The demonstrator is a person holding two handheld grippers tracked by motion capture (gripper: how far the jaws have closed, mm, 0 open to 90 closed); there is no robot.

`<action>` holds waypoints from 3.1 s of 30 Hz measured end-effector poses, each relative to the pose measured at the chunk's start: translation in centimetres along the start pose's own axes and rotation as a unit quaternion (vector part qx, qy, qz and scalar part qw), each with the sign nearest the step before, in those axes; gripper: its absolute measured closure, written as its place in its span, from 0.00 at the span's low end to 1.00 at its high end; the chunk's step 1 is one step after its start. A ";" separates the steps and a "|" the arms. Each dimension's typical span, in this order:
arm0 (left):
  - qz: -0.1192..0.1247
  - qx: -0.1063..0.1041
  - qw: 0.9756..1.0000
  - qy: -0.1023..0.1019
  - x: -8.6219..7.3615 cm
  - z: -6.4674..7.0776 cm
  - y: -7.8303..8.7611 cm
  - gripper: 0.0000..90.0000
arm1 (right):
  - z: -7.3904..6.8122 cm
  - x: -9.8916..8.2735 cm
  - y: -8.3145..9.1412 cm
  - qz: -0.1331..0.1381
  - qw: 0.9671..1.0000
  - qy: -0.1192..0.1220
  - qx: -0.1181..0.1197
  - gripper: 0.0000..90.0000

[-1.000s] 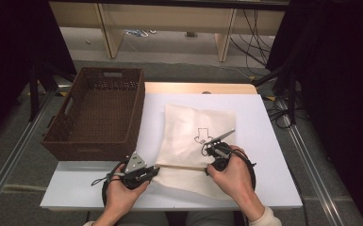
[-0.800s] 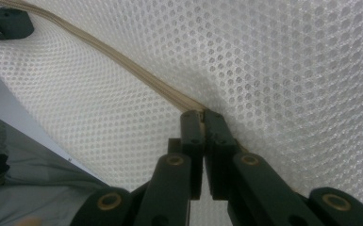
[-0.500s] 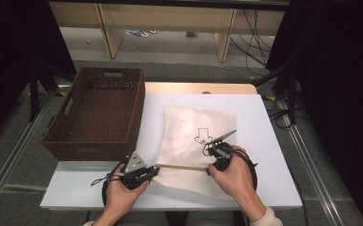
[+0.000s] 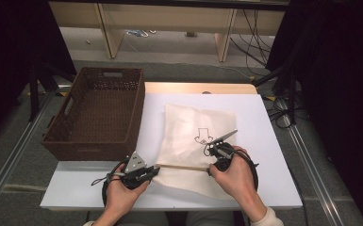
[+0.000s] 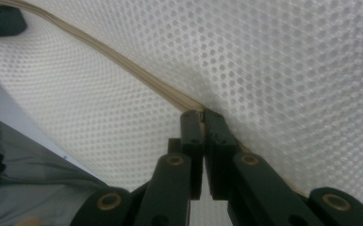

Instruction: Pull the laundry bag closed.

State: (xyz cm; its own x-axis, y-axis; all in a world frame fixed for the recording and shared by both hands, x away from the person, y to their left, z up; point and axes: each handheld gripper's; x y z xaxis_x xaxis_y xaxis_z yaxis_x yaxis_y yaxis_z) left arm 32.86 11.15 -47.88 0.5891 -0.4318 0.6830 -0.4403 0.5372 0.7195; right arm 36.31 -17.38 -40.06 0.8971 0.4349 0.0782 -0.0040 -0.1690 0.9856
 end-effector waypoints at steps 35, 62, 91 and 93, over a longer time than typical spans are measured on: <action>0.000 0.000 1.000 -0.001 0.0 0.0 0.0 0.93 | 0.2 -0.5 0.7 -0.009 0.999 -0.039 0.005 0.98; 0.003 0.001 1.000 -0.002 0.0 0.0 0.0 0.93 | 0.6 -0.8 0.7 -0.010 0.999 -0.040 0.007 0.98; 0.001 -0.002 1.000 -0.001 0.1 0.0 0.0 0.93 | 1.3 -1.1 0.7 -0.009 0.999 -0.035 0.002 0.98; 0.001 -0.002 1.000 -0.001 0.1 0.0 0.0 0.93 | 1.2 -1.1 0.7 -0.010 0.999 -0.037 0.002 0.98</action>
State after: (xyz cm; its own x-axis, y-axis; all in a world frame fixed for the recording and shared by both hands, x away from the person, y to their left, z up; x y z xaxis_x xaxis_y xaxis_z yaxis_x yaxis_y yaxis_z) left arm 32.94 11.10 -47.86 0.5869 -0.4313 0.6852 -0.4389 0.5417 0.7169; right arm 35.85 -19.09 -39.67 0.9275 0.3707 0.0475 0.0152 -0.1643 0.9863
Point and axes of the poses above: each handheld gripper's, and its own axes: y roughly backward along the jaws, x roughly out of its top, z roughly to its right, and after that the axes turned 13 degrees about -z, right-handed
